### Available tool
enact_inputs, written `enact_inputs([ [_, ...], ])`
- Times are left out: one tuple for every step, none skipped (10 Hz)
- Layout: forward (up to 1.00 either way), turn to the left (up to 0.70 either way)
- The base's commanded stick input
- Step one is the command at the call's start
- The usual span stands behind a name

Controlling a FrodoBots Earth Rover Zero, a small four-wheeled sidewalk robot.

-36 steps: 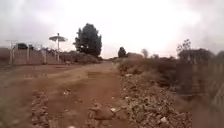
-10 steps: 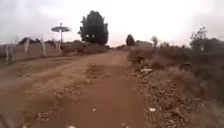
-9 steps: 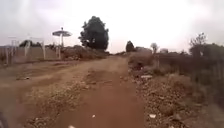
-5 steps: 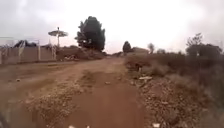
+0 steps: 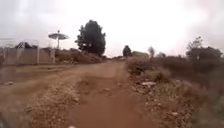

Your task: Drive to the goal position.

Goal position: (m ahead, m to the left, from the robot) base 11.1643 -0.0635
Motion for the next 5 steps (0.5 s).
enact_inputs([
  [0.5,0.0],
  [0.5,0.0],
  [0.5,0.0],
  [0.5,0.0],
  [0.5,0.0],
])
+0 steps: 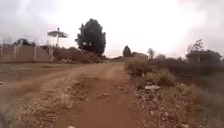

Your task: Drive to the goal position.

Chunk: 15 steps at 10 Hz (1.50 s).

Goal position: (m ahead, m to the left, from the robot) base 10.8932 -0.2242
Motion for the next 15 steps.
enact_inputs([
  [0.5,0.0],
  [0.5,0.0],
  [0.5,0.0],
  [0.5,0.0],
  [0.5,0.0],
  [0.5,0.0],
  [0.5,0.0],
  [0.5,0.0],
  [0.5,0.0],
  [0.5,0.0],
  [0.5,0.0],
  [0.5,0.0],
  [0.5,0.0],
  [0.5,0.0],
  [0.5,0.0],
])
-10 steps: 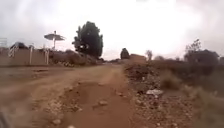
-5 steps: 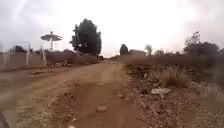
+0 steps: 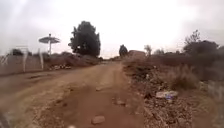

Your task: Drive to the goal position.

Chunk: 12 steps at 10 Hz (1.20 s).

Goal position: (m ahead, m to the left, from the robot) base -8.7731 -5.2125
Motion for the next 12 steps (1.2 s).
enact_inputs([
  [0.5,0.0],
  [0.5,0.0],
  [0.5,0.0],
  [0.5,0.0],
  [0.5,0.0],
  [0.5,0.0],
  [0.5,0.0],
  [0.5,0.0],
  [0.5,0.0],
  [0.5,0.0],
  [0.5,0.0],
  [0.5,0.0],
])
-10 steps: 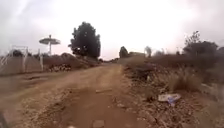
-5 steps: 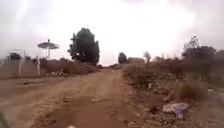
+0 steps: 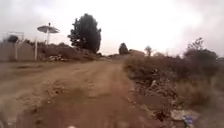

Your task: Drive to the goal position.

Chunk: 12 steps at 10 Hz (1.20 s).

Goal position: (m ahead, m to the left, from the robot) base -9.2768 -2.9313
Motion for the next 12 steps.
enact_inputs([
  [0.5,0.0],
  [0.5,0.0],
  [0.5,0.0],
  [0.5,0.0],
  [0.5,0.0],
  [0.5,0.0],
  [0.5,0.0],
  [0.5,0.0],
  [0.5,0.0],
  [0.5,0.0],
  [0.5,0.0],
  [0.5,0.0],
])
